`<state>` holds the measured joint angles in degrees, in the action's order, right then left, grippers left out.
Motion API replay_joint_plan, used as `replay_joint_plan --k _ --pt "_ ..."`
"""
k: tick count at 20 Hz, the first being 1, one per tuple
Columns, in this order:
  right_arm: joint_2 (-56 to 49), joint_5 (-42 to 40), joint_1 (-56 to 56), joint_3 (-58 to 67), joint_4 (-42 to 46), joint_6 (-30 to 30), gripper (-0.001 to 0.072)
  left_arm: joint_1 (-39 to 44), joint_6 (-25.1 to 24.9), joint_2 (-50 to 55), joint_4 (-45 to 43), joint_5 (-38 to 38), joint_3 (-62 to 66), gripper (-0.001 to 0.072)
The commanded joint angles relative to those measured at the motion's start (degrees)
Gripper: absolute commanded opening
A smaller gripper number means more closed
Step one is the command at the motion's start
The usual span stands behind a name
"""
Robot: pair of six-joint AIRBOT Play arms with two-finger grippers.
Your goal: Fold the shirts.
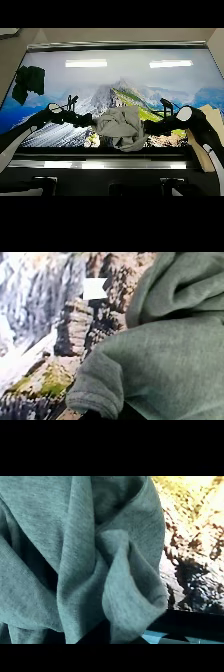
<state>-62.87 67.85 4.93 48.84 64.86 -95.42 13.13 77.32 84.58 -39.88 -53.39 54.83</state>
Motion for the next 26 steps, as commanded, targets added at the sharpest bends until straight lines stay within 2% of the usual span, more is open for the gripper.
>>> replay_joint_plan --k 1,5,7,9,12,19,21,23,25,26 --pt "2.4 -3.13 -0.02 3.06 6.25 -0.55 0.0049 -2.32 -2.43 -7.54 -1.07 2.19 1.68 0.0028" --pt "10.38 -6.64 -0.02 19.58 30.82 -10.03 0.0049 -10.12 -2.29 -23.87 -3.85 3.56 12.15 0.0028" --pt "14.51 -10.43 -0.02 29.64 36.11 -10.29 0.0049 -14.6 -1.18 -31.21 -3.87 5.18 19.37 0.0028" --pt "18.12 -13.46 -0.02 37.73 36.83 -11.41 0.0049 -18.34 2.6 -37.53 -3.87 8.17 25.62 0.0028" --pt "22.27 -14.27 -0.02 43.67 35.19 -13.09 0.0049 -19.23 3.23 -44.11 -3.98 11.08 31.52 0.0028" --pt "27.98 -16.7 -0.02 43.76 35.26 -15.74 0.0049 -19.23 4.37 -49.86 -5.4 12.52 37.64 0.0027" --pt "27.54 -14.67 -0.02 43.76 35.26 -16.35 0.0049 -19.23 4.35 -49.48 -6.64 12.96 38.75 0.0027" --pt "25.59 -9.9 -0.02 43.74 35.28 -16.35 0.0049 -19.23 5.07 -47.93 -13.07 11.02 38.69 0.0027" --pt "21.14 -3.1 -0.02 43.74 35.6 -16.26 0.0049 -19.23 9.66 -44.19 -22.29 4.0 38.12 0.0027" --pt "17.94 -0.02 -0.02 43.67 35.93 -16.24 0.0049 -19.23 10.21 -41.81 -25.77 -0.15 36.92 0.0027"
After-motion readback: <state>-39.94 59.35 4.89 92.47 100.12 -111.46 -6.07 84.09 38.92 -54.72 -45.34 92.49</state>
